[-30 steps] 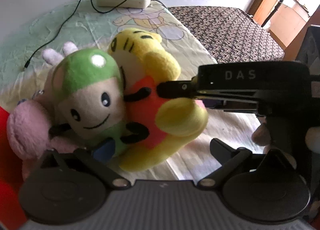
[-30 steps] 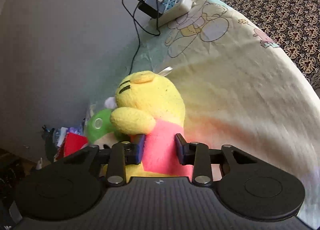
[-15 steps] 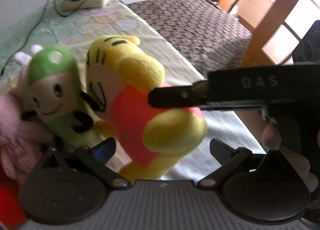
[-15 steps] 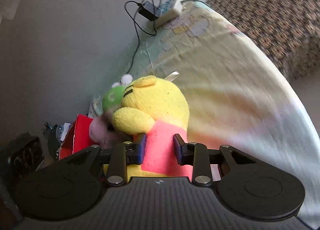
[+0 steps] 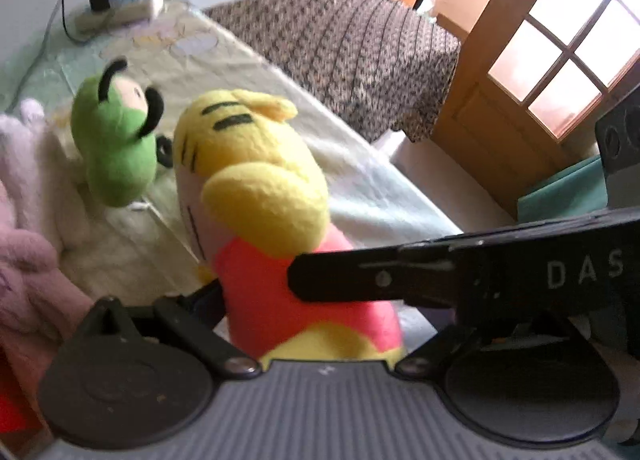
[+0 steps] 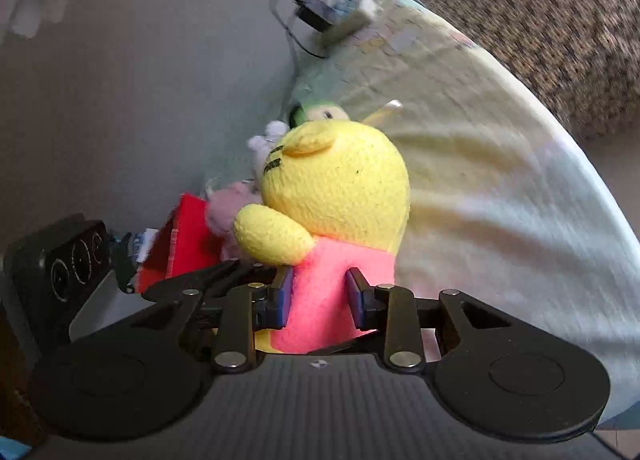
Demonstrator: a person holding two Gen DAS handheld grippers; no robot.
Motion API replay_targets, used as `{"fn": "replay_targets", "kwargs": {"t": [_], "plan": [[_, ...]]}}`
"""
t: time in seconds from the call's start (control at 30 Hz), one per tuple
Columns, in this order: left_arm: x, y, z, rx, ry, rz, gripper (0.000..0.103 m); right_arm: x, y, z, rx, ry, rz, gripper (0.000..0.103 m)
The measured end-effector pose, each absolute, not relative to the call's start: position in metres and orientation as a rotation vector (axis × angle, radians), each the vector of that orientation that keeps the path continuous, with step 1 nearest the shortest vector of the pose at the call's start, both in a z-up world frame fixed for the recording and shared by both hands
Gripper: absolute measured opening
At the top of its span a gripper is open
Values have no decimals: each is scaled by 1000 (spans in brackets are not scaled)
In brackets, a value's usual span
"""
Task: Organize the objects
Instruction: 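Lift the Pooh plush with the right gripper and carry it to the red box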
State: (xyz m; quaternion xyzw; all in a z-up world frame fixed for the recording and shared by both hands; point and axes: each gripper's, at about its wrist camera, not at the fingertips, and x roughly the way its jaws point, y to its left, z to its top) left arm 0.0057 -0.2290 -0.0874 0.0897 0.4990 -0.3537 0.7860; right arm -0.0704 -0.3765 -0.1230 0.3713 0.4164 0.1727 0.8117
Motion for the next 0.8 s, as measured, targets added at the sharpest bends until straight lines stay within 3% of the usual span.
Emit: {"fn": "replay_targets", "kwargs": {"t": [0.4, 0.8], "plan": [[-25, -159, -14, 164, 798, -586, 95, -64, -307, -57, 638, 685, 638, 32], [-33, -15, 29, 133, 652, -343, 95, -34, -169, -29, 599, 609, 827, 32]]}}
